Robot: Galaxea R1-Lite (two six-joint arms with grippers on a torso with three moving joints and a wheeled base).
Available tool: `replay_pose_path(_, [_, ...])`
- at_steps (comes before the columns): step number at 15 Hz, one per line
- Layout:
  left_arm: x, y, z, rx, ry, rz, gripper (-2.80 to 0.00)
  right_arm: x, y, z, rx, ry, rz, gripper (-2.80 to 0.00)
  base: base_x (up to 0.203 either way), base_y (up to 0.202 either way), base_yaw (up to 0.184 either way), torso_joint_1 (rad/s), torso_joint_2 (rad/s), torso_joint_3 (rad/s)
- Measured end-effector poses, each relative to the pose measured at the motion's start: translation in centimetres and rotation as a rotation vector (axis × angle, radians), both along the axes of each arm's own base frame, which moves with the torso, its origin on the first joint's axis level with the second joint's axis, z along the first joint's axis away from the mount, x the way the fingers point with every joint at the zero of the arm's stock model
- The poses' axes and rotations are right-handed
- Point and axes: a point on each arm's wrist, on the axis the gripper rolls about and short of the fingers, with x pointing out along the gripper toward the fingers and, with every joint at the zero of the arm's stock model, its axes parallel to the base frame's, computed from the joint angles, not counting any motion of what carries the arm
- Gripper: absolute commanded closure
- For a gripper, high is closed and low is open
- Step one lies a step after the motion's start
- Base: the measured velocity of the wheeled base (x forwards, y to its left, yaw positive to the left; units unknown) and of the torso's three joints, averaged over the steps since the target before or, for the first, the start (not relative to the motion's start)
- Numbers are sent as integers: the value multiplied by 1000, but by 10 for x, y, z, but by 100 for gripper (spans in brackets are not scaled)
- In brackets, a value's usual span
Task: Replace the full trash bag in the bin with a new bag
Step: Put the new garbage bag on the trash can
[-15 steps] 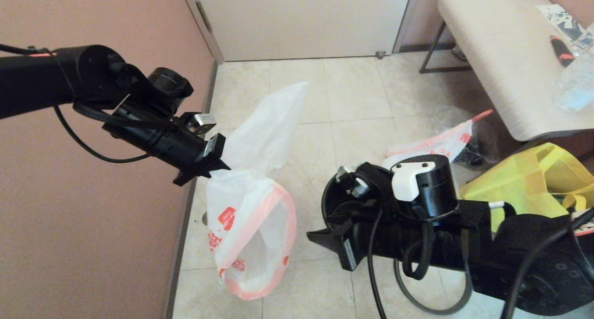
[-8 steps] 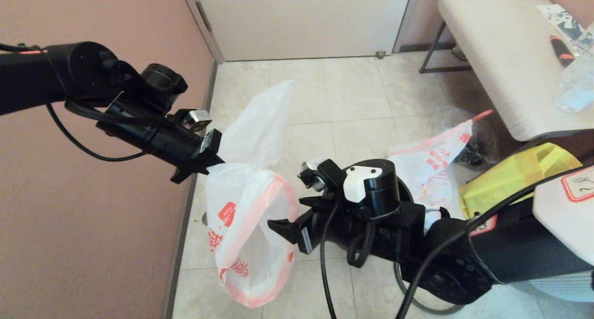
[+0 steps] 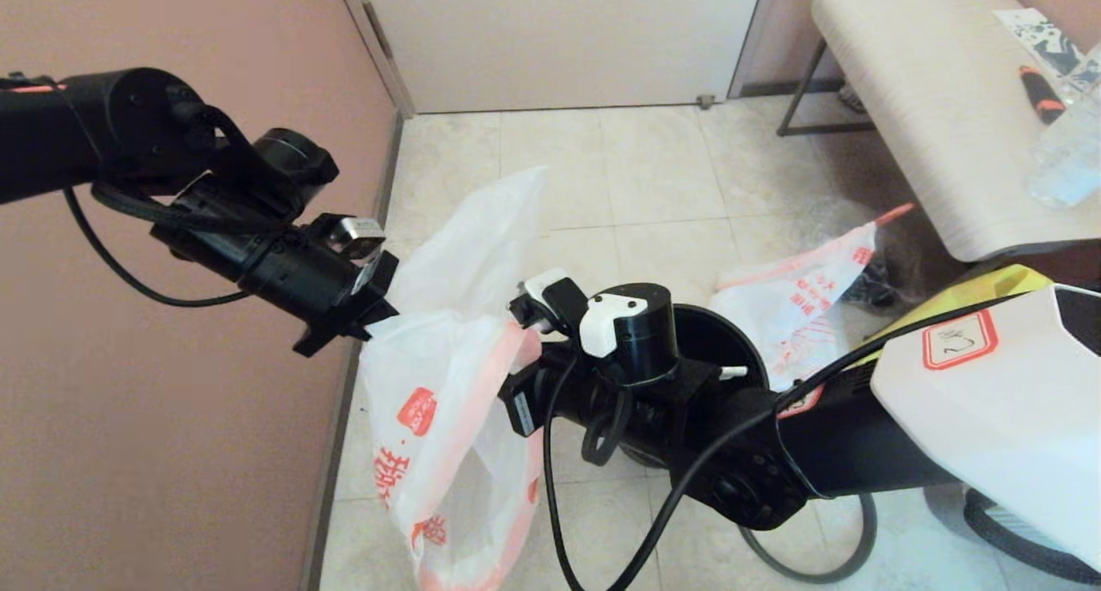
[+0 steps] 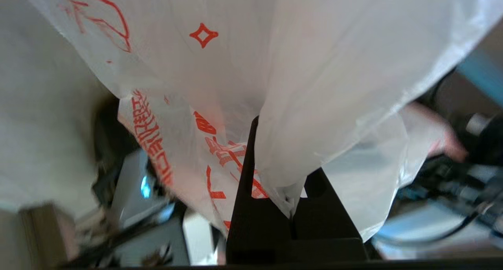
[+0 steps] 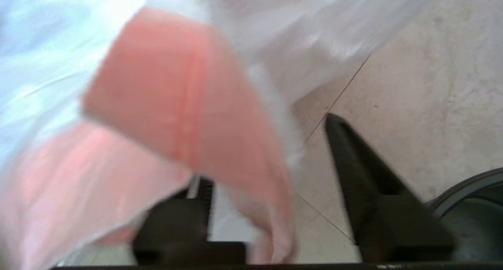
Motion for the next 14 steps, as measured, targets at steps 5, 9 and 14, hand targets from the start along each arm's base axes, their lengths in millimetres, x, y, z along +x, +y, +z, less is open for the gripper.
replay_pose_path(5, [-3,6,0,2,24,2,0,-8,-8,4,-19,25,-3,0,0,0,0,0,0,0])
replay_pose_path(9, [-6,7,1,2,34,4,0,-15,-15,16,27,66,-12,0,0,0,0,0,0,0])
replay_pose_path(14, [-12,5,6,-34,27,-15,-280,-23,-25,21,26,73,-13,0,0,0,0,0,0,0])
